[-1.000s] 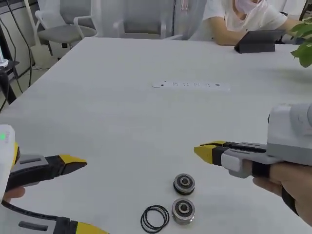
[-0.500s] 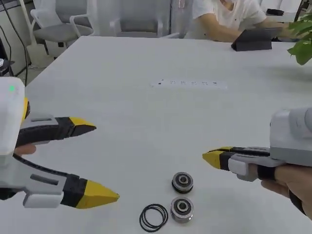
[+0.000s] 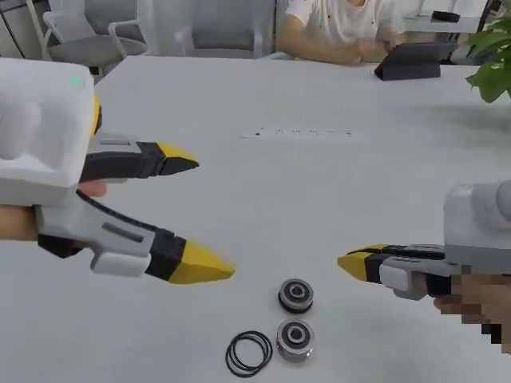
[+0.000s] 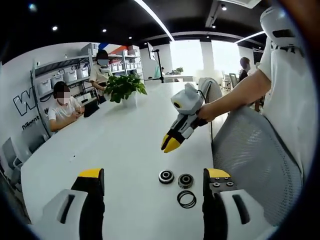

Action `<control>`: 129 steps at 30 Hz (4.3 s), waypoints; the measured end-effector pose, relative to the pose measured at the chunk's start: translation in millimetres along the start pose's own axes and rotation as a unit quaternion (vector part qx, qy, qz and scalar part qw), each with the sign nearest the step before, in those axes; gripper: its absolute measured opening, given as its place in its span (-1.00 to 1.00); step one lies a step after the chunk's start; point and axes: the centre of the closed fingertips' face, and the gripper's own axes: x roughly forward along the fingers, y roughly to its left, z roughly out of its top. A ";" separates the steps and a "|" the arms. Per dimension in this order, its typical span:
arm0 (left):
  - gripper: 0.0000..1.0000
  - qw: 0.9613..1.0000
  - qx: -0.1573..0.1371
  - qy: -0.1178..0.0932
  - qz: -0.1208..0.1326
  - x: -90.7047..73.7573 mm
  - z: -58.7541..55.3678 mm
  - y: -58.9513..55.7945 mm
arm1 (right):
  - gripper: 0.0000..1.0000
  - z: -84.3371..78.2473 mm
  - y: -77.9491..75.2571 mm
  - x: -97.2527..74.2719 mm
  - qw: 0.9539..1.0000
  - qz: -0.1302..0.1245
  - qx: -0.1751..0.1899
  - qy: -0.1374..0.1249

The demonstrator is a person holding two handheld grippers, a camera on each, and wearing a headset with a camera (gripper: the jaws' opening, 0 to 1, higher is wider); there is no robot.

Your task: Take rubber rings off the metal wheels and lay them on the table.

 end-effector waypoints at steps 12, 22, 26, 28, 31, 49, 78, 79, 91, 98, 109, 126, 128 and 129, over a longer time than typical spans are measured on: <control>0.40 0.998 0.022 -0.024 -0.049 53.4 16.9 -7.3 | -0.76 -5.7 1.4 1.6 1.000 0.006 -0.005 0.009; 0.33 0.998 0.016 -0.038 -0.049 87.2 6.8 -2.4 | -0.72 -10.7 3.5 4.3 0.999 0.016 -0.020 0.020; 0.26 0.998 0.003 -0.043 -0.036 97.6 -3.3 1.3 | -0.71 -13.0 5.1 5.9 0.999 0.020 -0.025 0.025; 0.20 0.999 0.000 -0.039 -0.033 102.2 -11.2 -0.4 | -0.71 -13.9 5.9 6.6 0.999 0.021 -0.026 0.027; 0.09 0.999 -0.009 -0.035 -0.032 108.0 -23.7 -5.6 | -0.71 -14.9 8.0 7.7 0.999 0.023 -0.027 0.030; -0.44 0.998 -0.038 0.009 -0.050 132.2 -75.9 -24.7 | -0.69 -38.2 23.6 18.5 0.994 0.049 -0.057 0.074; -0.84 0.998 -0.033 0.033 -0.053 140.4 -91.0 -32.3 | -0.60 -53.5 31.7 38.6 0.993 0.026 -0.086 0.075; -0.84 0.998 -0.036 0.032 -0.051 140.4 -90.5 -31.7 | -0.60 -51.4 31.2 38.8 0.994 0.025 -0.080 0.070; -0.85 0.998 -0.038 0.027 -0.048 139.7 -89.9 -32.2 | -0.66 -55.8 28.3 41.6 0.993 0.017 -0.086 0.079; -0.84 0.998 -0.043 0.021 -0.041 140.5 -89.8 -30.7 | -0.79 -54.5 28.7 40.0 0.991 0.016 -0.109 0.082; -0.84 0.998 -0.043 0.020 -0.039 140.9 -89.7 -30.2 | -1.00 -54.7 23.8 39.2 0.989 0.002 -0.123 0.087; -0.85 0.998 -0.046 0.026 -0.035 140.4 -91.0 -27.8 | -1.00 -41.5 12.8 35.8 0.997 -0.017 -0.040 0.065; -0.85 0.998 -0.047 0.025 -0.037 140.6 -91.0 -28.1 | -1.00 -40.9 13.1 34.3 0.998 -0.014 -0.002 0.060; -0.85 0.998 -0.046 0.025 -0.038 140.6 -91.0 -28.5 | -1.00 -42.4 12.4 33.5 0.998 -0.014 0.009 0.062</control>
